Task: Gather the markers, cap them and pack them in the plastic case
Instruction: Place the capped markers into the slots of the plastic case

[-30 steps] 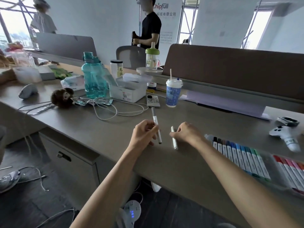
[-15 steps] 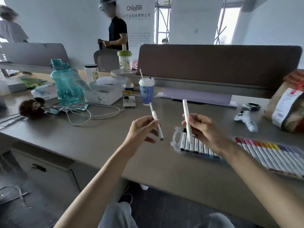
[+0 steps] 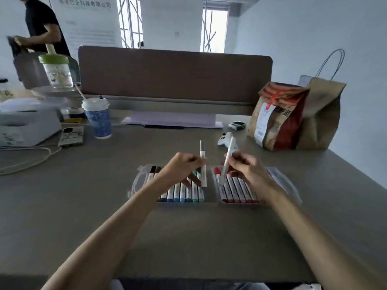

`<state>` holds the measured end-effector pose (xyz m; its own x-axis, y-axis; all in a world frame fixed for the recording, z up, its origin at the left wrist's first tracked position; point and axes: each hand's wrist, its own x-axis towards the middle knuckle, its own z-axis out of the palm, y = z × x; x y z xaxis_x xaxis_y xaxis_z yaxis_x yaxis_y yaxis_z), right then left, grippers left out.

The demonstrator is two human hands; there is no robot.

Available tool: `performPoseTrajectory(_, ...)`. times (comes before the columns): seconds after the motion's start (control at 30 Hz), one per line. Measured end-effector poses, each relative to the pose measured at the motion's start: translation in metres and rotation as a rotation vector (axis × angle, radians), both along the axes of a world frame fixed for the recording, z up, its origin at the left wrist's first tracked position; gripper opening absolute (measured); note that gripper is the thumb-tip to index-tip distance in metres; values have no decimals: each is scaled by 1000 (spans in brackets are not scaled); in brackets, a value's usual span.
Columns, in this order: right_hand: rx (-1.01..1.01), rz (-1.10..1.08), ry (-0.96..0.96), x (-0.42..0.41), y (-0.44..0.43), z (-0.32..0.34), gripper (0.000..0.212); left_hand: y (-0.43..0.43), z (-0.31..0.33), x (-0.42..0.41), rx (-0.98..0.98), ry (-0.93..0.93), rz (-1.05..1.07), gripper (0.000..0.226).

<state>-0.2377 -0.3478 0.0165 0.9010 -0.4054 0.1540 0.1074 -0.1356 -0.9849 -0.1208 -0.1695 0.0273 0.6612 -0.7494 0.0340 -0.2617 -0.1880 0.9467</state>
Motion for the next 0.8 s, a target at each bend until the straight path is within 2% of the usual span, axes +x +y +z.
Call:
performPoseTrajectory(0.13, 50, 20, -4, 2, -2, -3, 15, -11, -15, 8, 77, -264, 122, 31)
performPoseTrajectory(0.23, 57, 30, 7, 2, -2, -4, 15, -10, -22, 9, 132, -323, 81, 51)
performPoseTrajectory(0.33, 95, 32, -13, -1, -2, -4, 16, -12, -25, 8, 209, -370, 52, 49)
performPoseTrajectory(0.4, 121, 40, -25, -2, -2, -3, 18, -14, -22, 4, 190, -312, 63, 39)
performPoseTrajectory(0.47, 131, 49, -29, -3, -2, -2, 23, -15, -20, -2, 121, -150, 40, 28)
performPoseTrajectory(0.53, 134, 56, -31, -4, -2, -1, 28, -14, -18, -6, 49, 19, 4, 25)
performPoseTrajectory(0.6, 135, 55, -29, -5, -2, -1, 27, -14, -17, -7, 52, 45, 3, 27)
performPoseTrajectory(0.7, 142, 55, -27, -7, -1, -1, 21, -13, -20, -3, 203, -230, 36, 36)
performPoseTrajectory(0.8, 139, 51, -24, -7, -2, -3, 13, -11, -22, 0, 234, -368, 53, 41)
